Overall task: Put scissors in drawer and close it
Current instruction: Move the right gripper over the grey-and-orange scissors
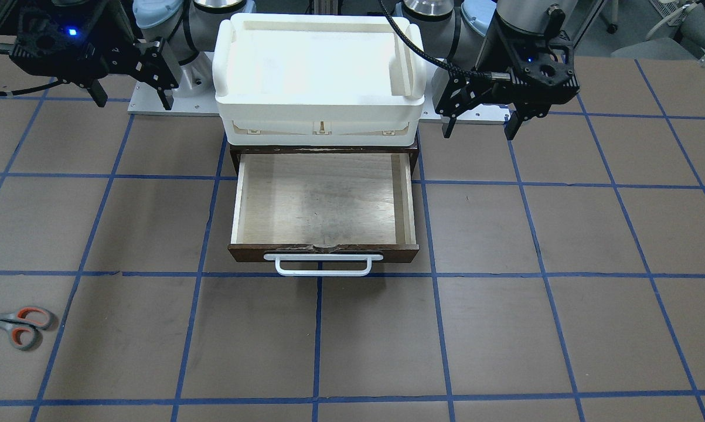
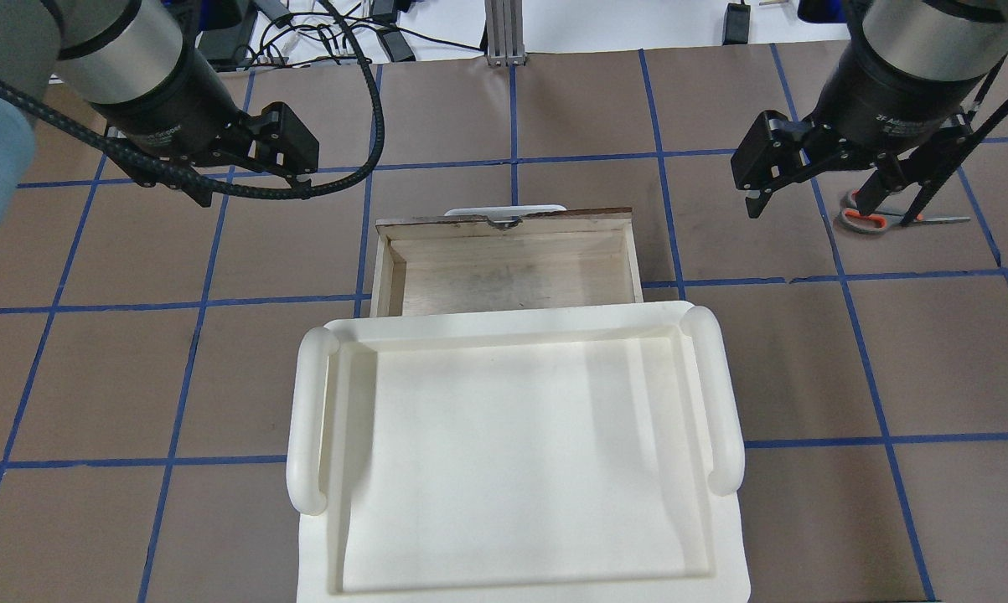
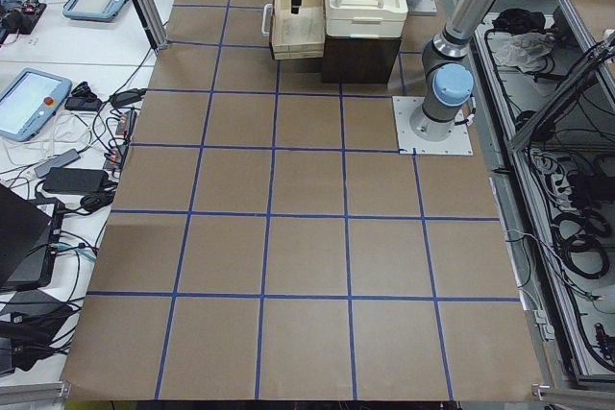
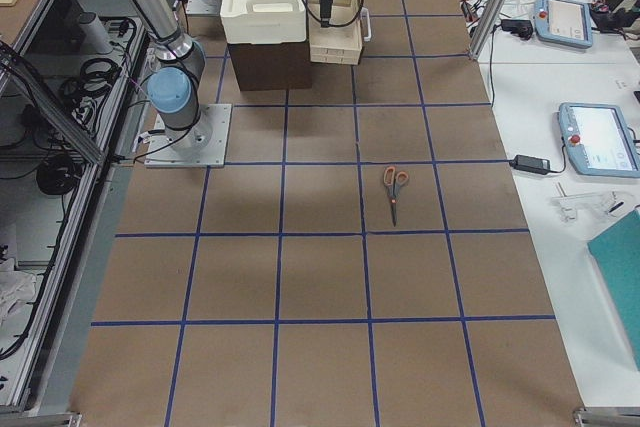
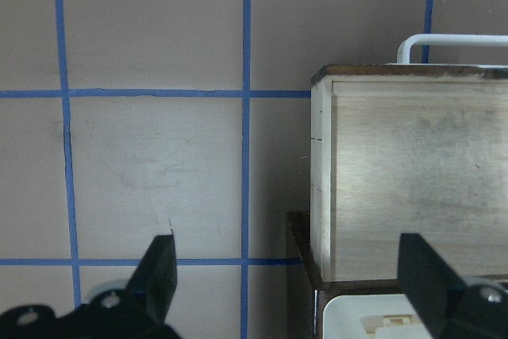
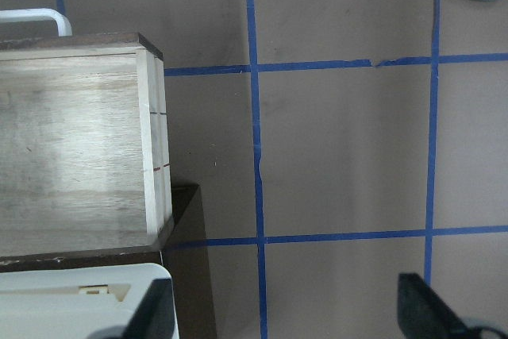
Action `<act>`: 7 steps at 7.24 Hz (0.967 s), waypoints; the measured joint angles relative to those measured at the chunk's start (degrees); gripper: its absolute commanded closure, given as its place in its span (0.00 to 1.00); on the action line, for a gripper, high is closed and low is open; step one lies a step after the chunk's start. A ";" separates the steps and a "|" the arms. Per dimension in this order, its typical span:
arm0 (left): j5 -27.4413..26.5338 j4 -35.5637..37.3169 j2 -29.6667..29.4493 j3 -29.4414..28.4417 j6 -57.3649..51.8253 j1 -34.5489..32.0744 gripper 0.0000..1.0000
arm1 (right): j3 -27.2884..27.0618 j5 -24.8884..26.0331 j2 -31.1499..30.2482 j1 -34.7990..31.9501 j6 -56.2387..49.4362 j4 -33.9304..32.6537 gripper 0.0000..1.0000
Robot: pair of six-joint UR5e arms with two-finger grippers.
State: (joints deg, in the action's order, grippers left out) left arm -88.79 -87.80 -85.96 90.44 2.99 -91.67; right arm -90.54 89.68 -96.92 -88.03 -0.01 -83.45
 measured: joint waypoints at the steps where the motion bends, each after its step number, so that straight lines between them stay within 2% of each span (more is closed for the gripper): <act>1: -0.02 0.00 0.00 0.00 0.00 0.00 0.00 | -0.04 -0.62 0.08 -0.05 -0.08 0.19 0.00; 3: 0.01 0.00 0.00 0.00 0.00 0.00 0.00 | -0.06 -1.22 0.41 0.01 -7.24 -1.10 0.00; 5: 0.01 0.00 0.00 0.00 0.00 0.00 0.00 | -0.26 -0.75 2.29 1.59 -28.48 -5.99 0.00; 7: 0.02 0.00 0.00 0.00 0.00 0.00 0.00 | -0.32 -1.29 4.51 8.20 -46.47 -7.46 0.00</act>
State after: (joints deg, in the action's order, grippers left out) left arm -88.77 -87.80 -85.96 90.44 2.99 -91.67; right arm -90.87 88.39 -92.42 -79.84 -46.47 -90.91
